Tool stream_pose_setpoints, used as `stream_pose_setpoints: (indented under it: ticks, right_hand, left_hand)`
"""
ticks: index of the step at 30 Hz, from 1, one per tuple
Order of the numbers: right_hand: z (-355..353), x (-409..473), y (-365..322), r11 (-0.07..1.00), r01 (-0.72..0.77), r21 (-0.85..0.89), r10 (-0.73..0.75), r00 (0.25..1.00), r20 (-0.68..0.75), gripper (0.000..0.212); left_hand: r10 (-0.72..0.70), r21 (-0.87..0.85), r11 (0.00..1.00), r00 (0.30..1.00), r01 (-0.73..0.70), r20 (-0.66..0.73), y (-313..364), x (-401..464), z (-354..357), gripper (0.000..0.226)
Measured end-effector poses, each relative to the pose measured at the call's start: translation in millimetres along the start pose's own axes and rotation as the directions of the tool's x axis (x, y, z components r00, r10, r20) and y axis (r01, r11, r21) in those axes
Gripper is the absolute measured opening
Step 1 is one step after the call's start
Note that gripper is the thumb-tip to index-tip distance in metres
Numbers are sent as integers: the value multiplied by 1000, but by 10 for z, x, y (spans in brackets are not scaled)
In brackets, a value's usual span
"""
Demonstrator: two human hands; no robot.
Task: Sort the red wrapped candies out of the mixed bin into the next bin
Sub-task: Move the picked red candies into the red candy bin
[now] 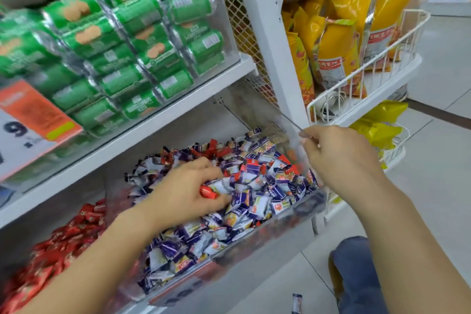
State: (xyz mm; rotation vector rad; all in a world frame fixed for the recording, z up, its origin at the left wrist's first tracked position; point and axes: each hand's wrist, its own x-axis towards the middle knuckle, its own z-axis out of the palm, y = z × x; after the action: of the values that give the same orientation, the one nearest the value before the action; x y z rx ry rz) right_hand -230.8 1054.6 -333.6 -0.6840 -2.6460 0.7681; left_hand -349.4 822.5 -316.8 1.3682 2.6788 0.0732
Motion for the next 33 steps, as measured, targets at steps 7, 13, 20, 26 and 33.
stream_pose_setpoints:
  ticks: [7, 13, 20, 26, 33]
  right_hand:
    - [59, -169, -398, 914, 287, 288, -152, 898, -413, 26]
    - [296, -194, -549, 946, 293, 136, -297, 955, 7, 23]
    - [430, -288, -632, 915, 300, 271, -371, 890, 264, 27]
    - [639, -447, -746, 861, 444, 246, -508, 767, 392, 52]
    - [680, -428, -806, 856, 313, 410, -460, 824, 331, 21]
  left_hand:
    - [-82, 52, 994, 981, 92, -178, -32, -542, 148, 61]
    - [-239, -316, 937, 935, 151, -262, -173, -777, 19, 69]
    - [-412, -536, 831, 812, 148, -414, -237, -745, -116, 18]
    - [-418, -471, 861, 792, 190, -445, -162, -702, 102, 26]
    - [-387, -251, 919, 820, 305, -421, -158, -480, 157, 29]
